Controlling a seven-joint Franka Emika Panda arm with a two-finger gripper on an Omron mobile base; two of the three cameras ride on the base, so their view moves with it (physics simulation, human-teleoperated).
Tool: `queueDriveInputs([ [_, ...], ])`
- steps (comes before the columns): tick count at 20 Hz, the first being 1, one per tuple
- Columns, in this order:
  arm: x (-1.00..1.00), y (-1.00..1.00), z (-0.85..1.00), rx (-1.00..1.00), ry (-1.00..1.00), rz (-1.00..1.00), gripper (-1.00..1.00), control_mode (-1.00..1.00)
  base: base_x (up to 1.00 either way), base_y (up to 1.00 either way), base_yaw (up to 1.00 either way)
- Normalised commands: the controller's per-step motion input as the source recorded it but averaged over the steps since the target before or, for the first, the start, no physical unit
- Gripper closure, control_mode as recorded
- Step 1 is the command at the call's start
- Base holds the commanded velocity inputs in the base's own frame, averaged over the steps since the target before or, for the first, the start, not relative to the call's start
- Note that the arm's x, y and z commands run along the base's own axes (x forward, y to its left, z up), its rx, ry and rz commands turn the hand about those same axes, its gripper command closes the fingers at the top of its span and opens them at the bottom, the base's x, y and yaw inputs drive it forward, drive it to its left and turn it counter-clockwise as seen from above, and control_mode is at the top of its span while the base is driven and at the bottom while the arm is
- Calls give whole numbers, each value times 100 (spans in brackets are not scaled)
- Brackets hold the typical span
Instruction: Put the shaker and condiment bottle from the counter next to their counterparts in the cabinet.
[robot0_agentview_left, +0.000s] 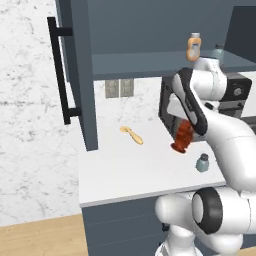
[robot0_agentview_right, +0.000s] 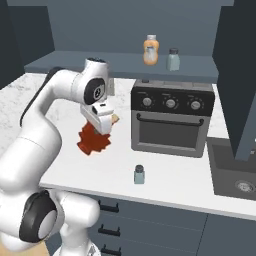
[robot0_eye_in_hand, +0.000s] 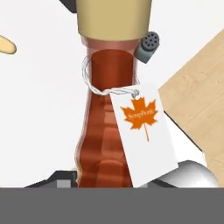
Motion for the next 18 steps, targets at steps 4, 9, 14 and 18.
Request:
queueDriveInputs([
  [4,-2,44,93,-1,1,10,100,-100,0,0,0],
  [9,-31,78,29,-28,-18,13,100,-100,0,0,0],
  [14,-43,15,54,-25,-49,19,100,-100,0,0,0],
  [18,-48,0,74,-10,-48,21,100,-100,0,0,0],
])
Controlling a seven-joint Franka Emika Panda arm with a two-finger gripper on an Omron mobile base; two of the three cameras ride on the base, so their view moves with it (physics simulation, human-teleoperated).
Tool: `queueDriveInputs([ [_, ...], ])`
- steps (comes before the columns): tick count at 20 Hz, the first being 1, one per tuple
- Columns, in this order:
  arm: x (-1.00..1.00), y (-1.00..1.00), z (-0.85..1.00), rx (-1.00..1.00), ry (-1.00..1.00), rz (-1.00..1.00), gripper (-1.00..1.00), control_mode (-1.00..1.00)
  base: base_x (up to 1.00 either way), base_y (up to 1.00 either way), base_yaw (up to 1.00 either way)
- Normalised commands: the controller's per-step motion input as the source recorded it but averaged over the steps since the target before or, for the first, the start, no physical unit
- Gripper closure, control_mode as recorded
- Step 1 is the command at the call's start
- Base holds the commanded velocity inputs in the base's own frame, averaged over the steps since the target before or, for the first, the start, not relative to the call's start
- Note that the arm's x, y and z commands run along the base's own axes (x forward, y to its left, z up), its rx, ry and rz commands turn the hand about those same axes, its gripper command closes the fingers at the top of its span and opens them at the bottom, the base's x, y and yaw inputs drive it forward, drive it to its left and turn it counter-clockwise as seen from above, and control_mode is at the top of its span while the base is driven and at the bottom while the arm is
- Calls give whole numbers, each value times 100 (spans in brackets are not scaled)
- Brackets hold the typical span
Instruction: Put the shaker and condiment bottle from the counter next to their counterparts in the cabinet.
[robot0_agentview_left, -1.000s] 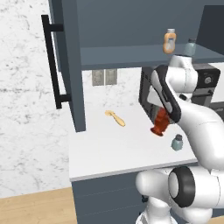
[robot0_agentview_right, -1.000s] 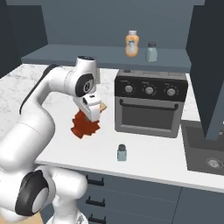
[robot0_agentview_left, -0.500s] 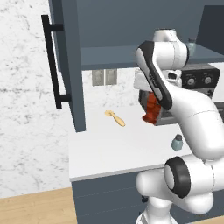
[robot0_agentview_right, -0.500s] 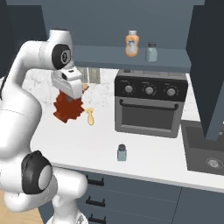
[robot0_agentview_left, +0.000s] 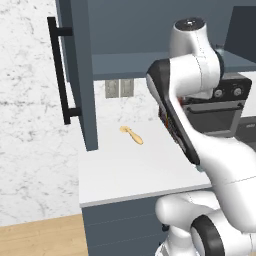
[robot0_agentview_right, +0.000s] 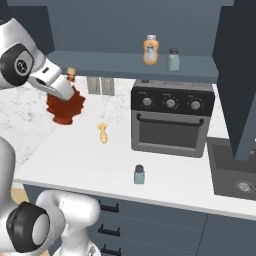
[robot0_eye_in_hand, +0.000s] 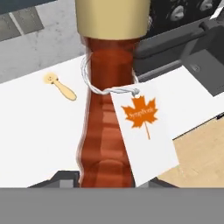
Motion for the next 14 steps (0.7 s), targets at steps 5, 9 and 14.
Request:
queueDriveInputs([
  [5,-25,-1,63,0,-33,21,100,-100,0,0,0],
  [9,3,-16,35,-2,-25,21,100,-100,0,0,0],
  [14,24,-32,15,-8,-25,18,100,-100,0,0,0],
])
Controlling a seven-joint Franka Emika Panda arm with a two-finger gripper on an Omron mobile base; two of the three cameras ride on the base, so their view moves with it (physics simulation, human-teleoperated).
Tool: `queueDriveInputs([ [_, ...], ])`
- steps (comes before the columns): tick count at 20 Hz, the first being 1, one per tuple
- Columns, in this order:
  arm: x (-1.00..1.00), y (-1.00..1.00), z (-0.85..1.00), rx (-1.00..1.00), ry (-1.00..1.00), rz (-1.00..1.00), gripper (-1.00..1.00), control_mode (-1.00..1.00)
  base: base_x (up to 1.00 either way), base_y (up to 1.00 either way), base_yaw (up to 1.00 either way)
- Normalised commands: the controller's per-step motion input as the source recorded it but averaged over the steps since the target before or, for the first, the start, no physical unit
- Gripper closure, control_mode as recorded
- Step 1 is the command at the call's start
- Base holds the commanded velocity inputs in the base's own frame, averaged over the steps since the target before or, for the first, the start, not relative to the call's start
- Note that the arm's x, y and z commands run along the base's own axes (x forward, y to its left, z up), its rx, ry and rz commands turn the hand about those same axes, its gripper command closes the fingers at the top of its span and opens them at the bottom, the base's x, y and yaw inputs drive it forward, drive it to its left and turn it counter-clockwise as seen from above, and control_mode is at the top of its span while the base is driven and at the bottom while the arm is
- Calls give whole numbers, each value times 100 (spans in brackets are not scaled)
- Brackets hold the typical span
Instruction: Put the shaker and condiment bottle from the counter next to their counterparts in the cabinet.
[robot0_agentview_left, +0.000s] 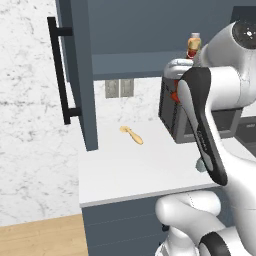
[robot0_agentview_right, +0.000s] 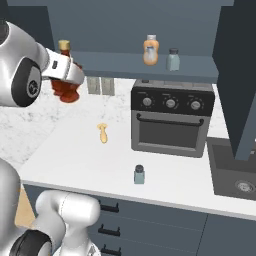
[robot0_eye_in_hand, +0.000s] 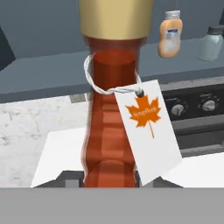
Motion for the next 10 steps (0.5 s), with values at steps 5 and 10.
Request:
queueDriveInputs([
  [5,14,-30,13,-10,-26,15,100,-100,0,0,0],
  [10,4,-22,13,-9,-21,13,100,-100,0,0,0],
])
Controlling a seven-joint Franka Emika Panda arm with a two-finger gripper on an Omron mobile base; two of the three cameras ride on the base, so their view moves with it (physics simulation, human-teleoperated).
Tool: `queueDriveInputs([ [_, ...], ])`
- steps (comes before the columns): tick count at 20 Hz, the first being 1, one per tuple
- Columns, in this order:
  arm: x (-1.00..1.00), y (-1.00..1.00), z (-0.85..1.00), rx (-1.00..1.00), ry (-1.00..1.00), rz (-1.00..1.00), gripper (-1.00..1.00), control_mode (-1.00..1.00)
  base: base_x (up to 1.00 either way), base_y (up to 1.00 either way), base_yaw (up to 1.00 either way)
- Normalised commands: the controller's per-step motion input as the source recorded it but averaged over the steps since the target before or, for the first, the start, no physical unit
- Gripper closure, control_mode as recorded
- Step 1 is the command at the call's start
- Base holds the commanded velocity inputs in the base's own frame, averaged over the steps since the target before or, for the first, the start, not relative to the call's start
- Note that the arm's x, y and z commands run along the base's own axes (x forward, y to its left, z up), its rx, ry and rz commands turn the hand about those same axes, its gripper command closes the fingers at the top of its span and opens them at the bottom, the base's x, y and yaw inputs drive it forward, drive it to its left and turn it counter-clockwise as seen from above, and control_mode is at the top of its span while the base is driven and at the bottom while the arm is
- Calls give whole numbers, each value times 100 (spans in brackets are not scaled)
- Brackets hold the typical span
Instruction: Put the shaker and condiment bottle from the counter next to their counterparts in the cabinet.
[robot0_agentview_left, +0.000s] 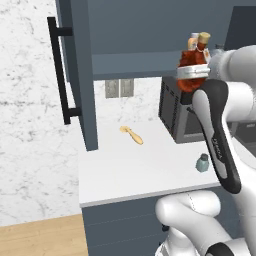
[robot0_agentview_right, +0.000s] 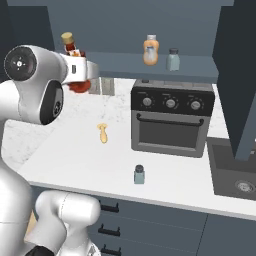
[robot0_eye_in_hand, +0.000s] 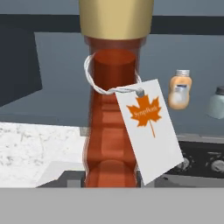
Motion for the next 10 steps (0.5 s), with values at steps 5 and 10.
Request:
queueDriveInputs([
  [5,15,0,9,-6,-2,9,100,-100,0,0,0],
  [10,15,-11,39,-2,-1,1,100,-100,0,0,0],
])
